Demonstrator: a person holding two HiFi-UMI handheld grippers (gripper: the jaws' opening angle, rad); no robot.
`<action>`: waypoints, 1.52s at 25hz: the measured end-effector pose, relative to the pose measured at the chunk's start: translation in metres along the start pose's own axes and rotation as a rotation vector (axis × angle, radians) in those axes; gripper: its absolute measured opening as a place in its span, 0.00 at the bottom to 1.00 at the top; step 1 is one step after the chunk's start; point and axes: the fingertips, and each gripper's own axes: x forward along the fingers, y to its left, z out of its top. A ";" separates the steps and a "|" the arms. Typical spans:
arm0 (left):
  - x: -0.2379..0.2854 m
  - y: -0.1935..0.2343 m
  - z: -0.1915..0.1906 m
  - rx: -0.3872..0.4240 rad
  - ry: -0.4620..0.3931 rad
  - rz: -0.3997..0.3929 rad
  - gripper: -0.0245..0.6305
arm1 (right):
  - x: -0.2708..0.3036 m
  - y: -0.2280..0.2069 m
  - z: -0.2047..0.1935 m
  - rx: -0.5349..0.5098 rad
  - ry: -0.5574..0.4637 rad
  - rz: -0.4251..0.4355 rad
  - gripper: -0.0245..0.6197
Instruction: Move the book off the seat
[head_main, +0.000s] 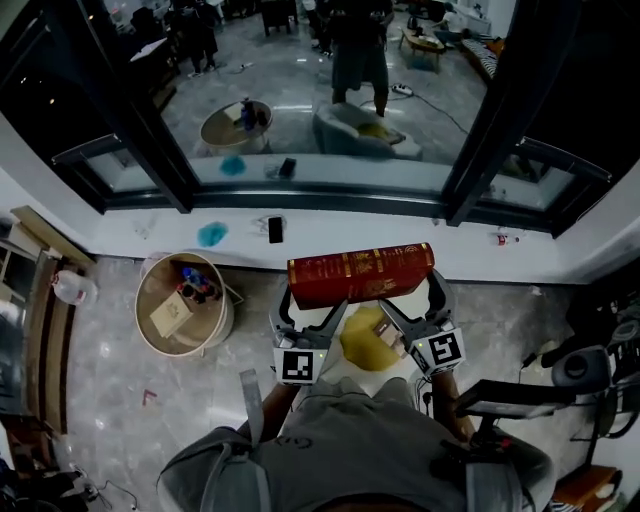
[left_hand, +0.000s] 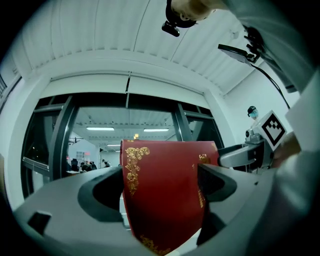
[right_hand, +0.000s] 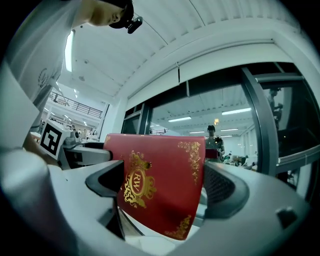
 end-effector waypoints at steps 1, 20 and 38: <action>-0.001 0.006 0.003 0.022 0.002 0.019 0.76 | 0.005 0.002 0.003 0.005 -0.019 0.007 0.80; -0.287 0.006 0.045 0.181 0.240 0.950 0.76 | -0.021 0.224 0.025 0.076 -0.171 0.792 0.80; -0.446 0.200 0.053 0.144 0.067 0.871 0.76 | 0.052 0.468 0.030 -0.060 -0.121 0.684 0.80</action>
